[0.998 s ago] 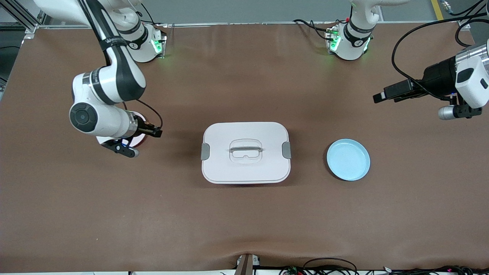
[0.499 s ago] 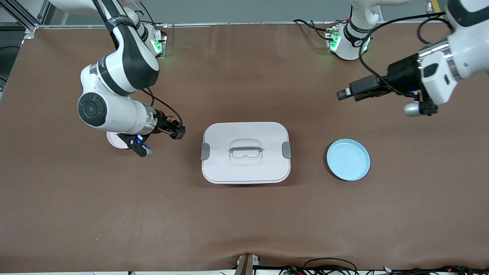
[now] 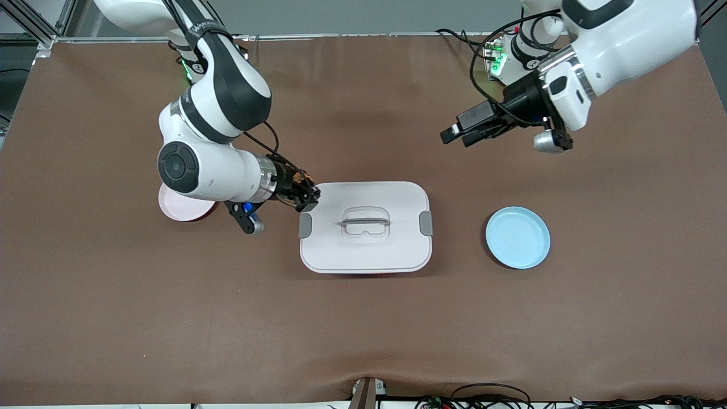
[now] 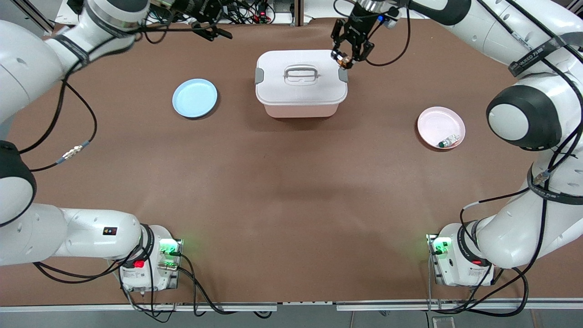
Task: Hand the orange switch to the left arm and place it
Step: 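Lift the switch with the right gripper while the left gripper approaches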
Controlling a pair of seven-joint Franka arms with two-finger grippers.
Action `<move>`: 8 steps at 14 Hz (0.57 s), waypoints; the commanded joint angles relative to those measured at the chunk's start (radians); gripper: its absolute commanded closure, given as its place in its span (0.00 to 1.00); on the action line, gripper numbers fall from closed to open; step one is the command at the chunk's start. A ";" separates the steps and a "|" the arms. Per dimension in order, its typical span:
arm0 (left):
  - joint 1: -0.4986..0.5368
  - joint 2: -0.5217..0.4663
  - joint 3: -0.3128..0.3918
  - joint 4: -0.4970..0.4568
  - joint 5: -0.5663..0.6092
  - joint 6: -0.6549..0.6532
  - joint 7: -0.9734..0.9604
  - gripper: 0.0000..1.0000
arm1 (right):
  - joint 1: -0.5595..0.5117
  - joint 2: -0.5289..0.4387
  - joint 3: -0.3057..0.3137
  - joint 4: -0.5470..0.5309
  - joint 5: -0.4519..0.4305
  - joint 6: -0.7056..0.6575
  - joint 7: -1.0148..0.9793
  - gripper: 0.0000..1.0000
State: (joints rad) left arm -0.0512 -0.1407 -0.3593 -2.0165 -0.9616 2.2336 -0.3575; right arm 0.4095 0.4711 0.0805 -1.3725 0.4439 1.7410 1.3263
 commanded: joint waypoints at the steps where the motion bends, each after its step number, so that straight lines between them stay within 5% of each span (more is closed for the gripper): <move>1: 0.007 0.007 -0.073 -0.033 -0.058 0.122 -0.035 0.00 | 0.050 0.081 -0.008 0.156 0.032 -0.028 0.131 1.00; 5: 0.004 0.085 -0.216 -0.022 -0.086 0.400 -0.182 0.00 | 0.127 0.170 -0.008 0.311 0.033 -0.017 0.304 1.00; 8: 0.001 0.138 -0.250 -0.013 -0.083 0.462 -0.184 0.00 | 0.140 0.181 -0.007 0.343 0.087 -0.006 0.372 1.00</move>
State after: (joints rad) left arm -0.0538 -0.0375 -0.5973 -2.0476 -1.0227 2.6693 -0.5491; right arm 0.5486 0.6198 0.0809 -1.1058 0.4815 1.7508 1.6481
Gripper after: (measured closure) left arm 0.000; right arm 0.273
